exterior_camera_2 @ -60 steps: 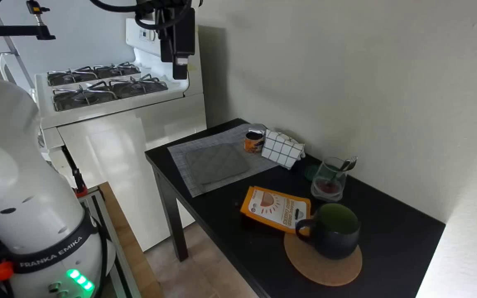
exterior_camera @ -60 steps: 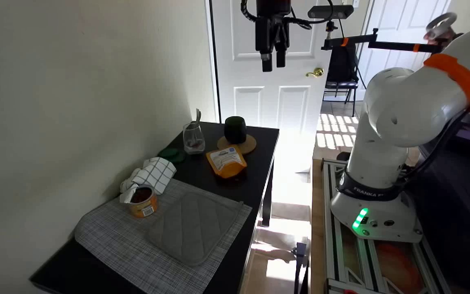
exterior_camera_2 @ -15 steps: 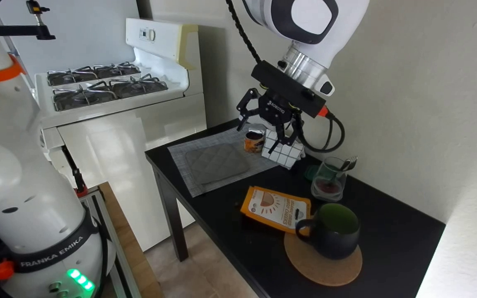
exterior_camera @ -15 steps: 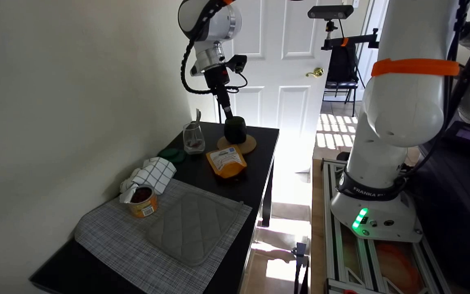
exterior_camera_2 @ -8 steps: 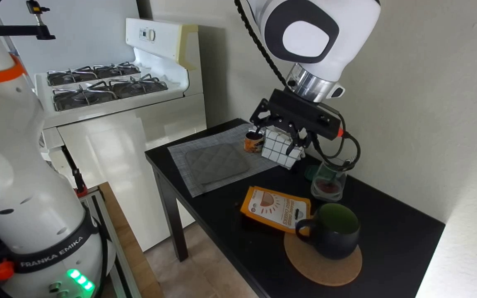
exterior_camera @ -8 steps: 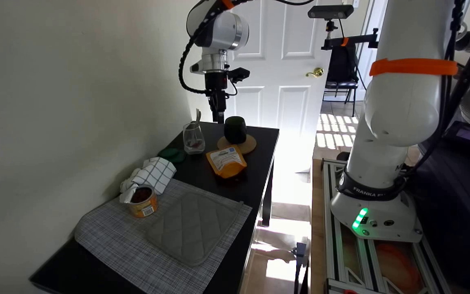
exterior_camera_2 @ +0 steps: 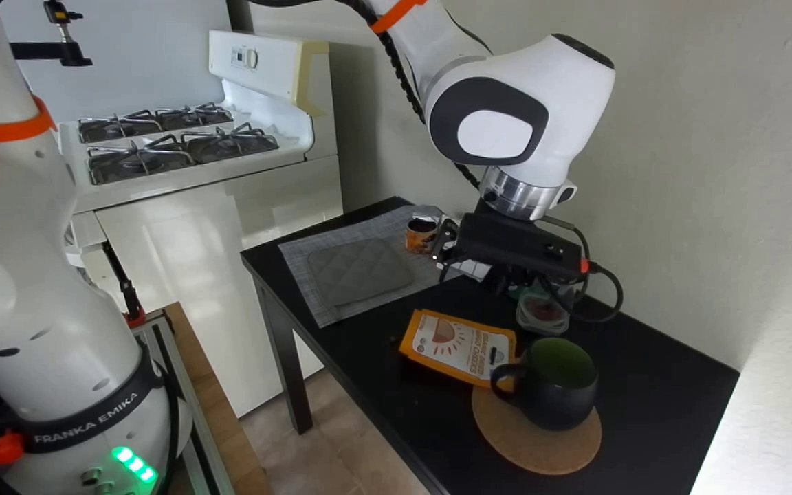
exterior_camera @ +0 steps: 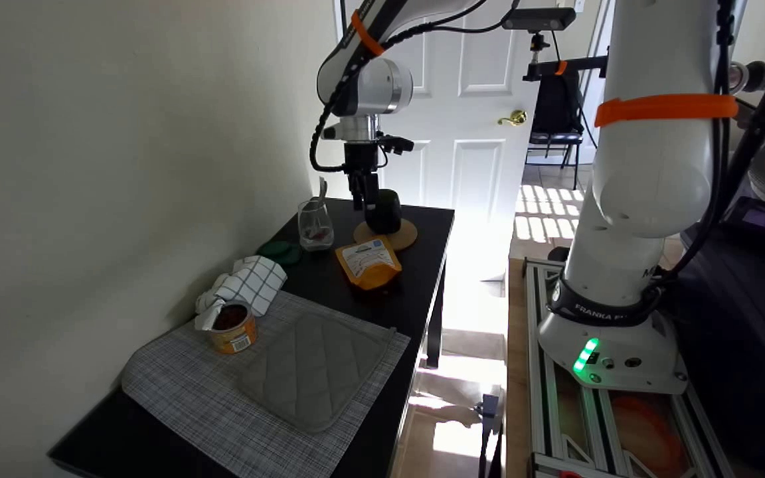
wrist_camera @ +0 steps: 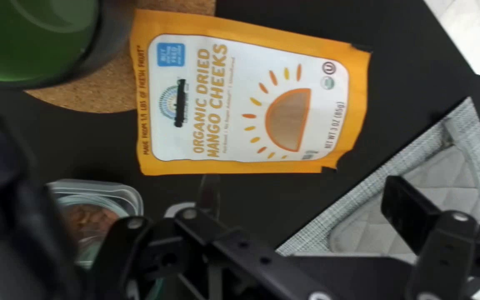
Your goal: Make the dried mango package stand upright
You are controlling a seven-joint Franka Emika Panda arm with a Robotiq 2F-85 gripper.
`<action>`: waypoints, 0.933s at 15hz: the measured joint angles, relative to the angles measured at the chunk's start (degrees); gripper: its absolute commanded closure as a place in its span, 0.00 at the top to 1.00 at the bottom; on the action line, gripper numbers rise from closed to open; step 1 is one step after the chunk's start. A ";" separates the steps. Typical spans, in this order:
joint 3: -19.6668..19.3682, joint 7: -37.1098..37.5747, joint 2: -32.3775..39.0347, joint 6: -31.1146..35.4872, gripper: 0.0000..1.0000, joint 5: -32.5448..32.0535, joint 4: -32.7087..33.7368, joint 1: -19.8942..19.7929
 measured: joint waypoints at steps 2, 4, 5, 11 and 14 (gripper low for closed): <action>0.19 0.82 1.48 4.83 1.00 -0.18 -0.86 -0.06; 0.64 2.24 3.09 8.10 1.00 -0.21 -1.18 -0.16; 0.89 3.18 3.92 9.44 1.00 -0.33 -1.24 -0.20; 2.41 9.36 8.71 15.65 1.00 -2.23 -0.52 -1.17; 2.94 11.75 10.58 17.92 1.00 -3.61 0.46 -2.08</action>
